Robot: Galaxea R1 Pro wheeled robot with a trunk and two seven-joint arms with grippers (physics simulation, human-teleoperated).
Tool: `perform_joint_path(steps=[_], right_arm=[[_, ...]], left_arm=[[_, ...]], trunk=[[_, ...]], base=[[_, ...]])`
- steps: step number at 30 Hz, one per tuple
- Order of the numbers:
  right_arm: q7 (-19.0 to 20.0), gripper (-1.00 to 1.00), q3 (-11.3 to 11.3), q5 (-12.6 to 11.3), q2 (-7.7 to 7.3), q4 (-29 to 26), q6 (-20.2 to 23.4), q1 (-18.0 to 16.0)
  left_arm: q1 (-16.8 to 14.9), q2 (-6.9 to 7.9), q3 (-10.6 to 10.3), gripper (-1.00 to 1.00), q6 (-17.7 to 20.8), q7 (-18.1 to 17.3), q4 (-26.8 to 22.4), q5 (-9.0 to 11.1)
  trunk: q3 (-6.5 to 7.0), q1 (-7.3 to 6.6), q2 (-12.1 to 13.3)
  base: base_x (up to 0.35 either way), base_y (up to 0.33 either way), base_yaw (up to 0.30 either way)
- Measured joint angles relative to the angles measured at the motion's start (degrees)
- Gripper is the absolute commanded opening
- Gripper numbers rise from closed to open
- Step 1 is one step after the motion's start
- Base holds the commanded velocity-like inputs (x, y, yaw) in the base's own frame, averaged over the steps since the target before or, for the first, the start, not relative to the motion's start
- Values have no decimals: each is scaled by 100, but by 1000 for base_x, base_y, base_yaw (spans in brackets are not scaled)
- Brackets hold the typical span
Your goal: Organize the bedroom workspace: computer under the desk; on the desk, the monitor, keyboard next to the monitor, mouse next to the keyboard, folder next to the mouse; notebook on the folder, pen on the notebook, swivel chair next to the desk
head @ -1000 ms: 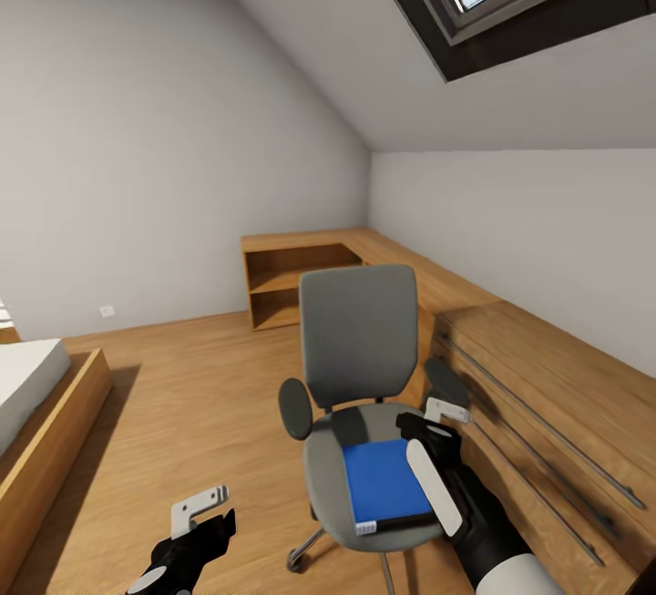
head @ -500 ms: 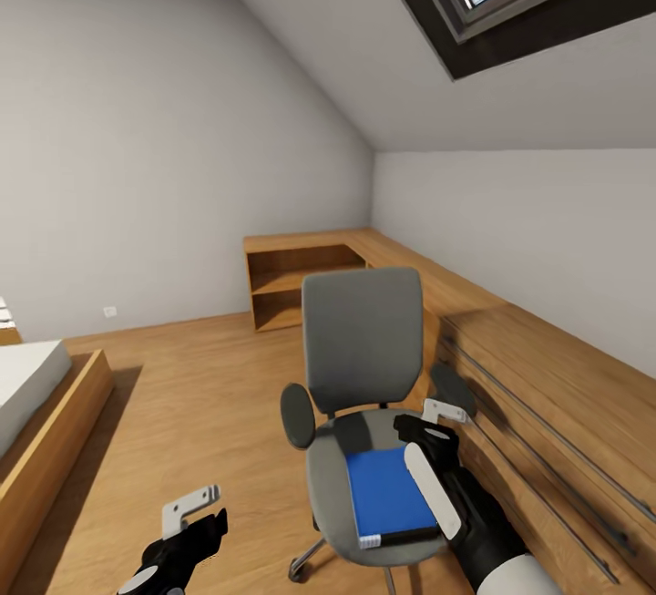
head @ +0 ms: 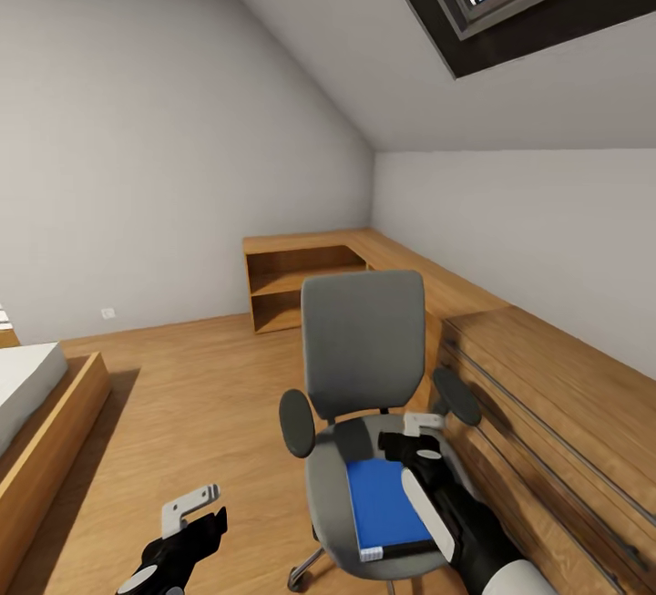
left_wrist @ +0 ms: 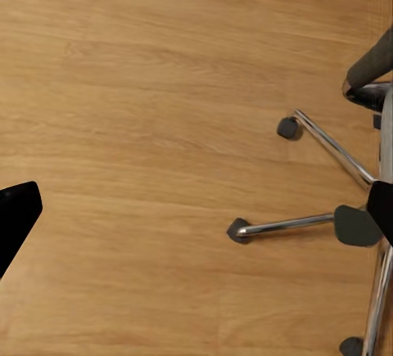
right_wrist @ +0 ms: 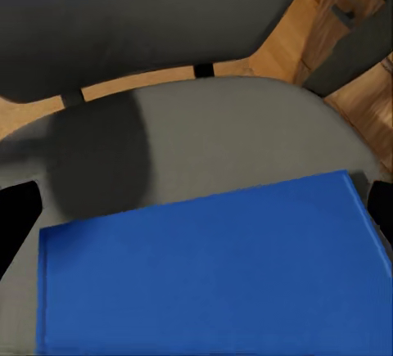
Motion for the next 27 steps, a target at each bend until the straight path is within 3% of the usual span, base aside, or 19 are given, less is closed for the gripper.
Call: perform_joint_path(steps=[3,9,21,27], right_arm=[[311,100,1,77,-15,155,-53,-4],[573,100,1,126,-23,267,-219,-7],[685,100,-10,333,-93,628,-352,-21],[839,100,-16,350,-96,1212,-609,-86]], left_arm=[[2,0,-6,100,-1,0,-33,0],[1,0,-9,100,-1,0,-52,0],[1,0,-10,100,-9,1,-58,0],[-3,-3,-13,100,4,0,-153,0]], trunk=[[0,-2,0],[0,-3,0],[0,-2,0],[0,0,0]], base=[[139,7,0],[255,6,0],[197,1,0],[38,0,0]])
